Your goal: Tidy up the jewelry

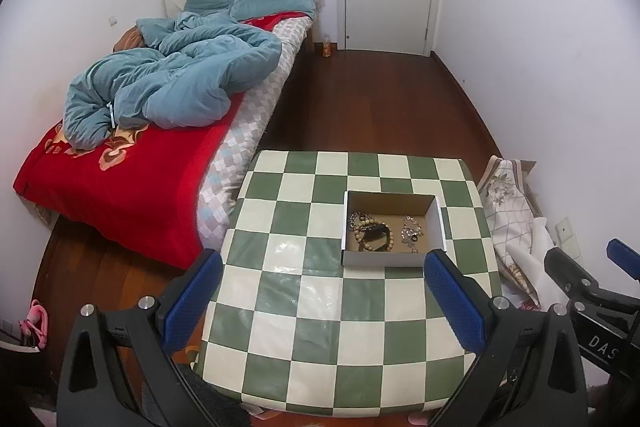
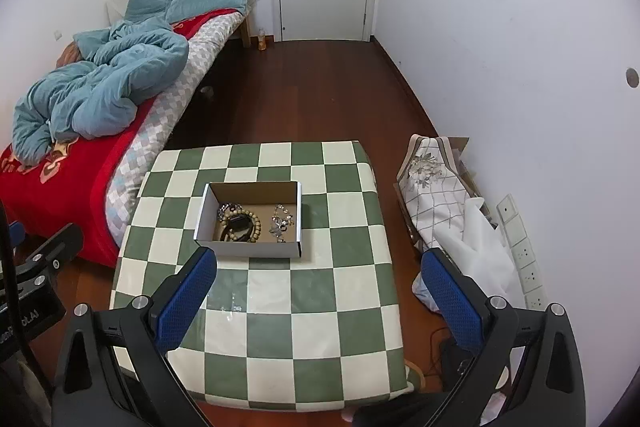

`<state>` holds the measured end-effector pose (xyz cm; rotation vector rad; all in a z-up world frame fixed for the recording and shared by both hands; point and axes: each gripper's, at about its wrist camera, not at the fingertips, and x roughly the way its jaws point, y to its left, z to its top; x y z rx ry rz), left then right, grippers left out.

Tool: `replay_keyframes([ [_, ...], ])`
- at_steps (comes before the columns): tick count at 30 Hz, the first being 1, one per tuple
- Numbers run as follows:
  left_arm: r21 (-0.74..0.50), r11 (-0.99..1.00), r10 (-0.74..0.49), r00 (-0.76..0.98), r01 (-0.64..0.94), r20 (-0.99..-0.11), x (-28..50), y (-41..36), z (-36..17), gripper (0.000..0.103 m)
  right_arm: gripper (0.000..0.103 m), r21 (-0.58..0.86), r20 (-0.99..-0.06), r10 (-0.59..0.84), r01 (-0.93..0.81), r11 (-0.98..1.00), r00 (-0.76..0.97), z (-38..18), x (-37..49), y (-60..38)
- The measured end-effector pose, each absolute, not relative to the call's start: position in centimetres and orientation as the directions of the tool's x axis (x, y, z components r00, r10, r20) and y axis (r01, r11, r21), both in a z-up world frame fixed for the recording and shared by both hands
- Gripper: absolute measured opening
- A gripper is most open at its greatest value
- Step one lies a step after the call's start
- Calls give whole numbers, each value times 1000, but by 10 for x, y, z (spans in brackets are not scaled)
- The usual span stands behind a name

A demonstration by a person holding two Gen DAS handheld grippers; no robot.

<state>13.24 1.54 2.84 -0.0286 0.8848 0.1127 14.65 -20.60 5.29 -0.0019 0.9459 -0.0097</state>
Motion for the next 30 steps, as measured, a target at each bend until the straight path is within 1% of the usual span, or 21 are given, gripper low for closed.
replay_keyframes([
  [30,34,993,100,638,-115,-764,125,13,32,103,103,1,-809,14,-23,1000,588,60,144,-203],
])
